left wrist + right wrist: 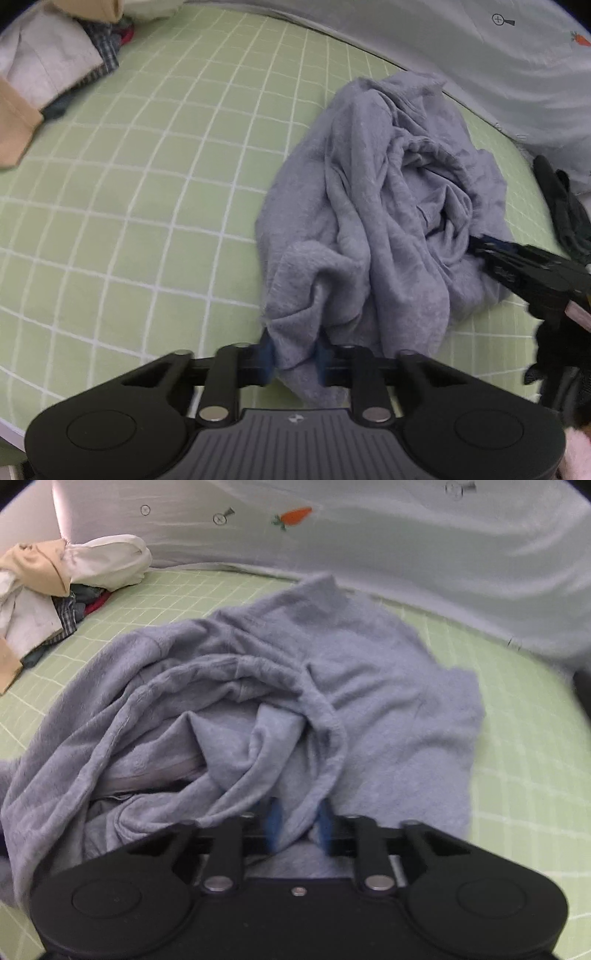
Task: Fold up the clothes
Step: 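Grasp the hoodie edge with the left gripper while the right gripper grasps another edge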
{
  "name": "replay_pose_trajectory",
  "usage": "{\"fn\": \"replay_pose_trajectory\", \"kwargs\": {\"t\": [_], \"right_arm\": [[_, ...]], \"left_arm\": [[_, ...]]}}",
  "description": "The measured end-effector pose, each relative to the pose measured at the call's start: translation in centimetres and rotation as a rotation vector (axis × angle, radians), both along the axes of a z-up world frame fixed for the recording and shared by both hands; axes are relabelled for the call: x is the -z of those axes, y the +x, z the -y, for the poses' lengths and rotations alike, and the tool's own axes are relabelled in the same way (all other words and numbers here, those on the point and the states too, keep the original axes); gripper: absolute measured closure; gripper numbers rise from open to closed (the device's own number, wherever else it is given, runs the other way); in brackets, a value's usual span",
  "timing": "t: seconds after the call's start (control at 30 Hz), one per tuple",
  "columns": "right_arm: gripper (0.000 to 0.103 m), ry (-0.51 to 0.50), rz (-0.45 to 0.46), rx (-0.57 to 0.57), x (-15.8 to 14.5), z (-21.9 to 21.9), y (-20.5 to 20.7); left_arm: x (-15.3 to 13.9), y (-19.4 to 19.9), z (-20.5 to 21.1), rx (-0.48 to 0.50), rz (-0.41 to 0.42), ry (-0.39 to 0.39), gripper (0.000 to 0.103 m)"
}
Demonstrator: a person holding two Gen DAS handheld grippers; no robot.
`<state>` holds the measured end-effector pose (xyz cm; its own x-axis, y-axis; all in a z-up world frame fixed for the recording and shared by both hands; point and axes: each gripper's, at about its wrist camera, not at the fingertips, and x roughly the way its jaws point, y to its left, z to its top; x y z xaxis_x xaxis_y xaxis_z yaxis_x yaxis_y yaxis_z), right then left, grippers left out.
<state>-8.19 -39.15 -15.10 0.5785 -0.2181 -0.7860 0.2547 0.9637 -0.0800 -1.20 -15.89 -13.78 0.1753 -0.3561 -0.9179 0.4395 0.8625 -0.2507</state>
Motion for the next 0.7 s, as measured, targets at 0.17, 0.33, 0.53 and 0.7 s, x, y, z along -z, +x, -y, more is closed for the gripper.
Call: {"fn": "replay_pose_trajectory", "kwargs": {"t": [0.17,0.33,0.53,0.7], "right_arm": [[0.096,-0.058,0.1,0.05,-3.2,1.6,-0.4],[0.096,-0.199,0.201,0.04,-7.1,4.7,1.9],[0.097,-0.383,0.344,0.019,-12.0,9.6,8.7],[0.096,-0.467,0.44,0.073,-15.5,13.2,14.6]], "left_arm": [[-2.9,0.3,1.1,0.03,0.111,-0.008,0.088],[-7.4,3.6,3.3,0.023,0.219,-0.104,0.089],[-12.6,10.2,7.5,0.018,0.385,-0.223,0.09],[-13.0,17.9,11.9,-0.111,0.462,-0.236,0.083]]}}
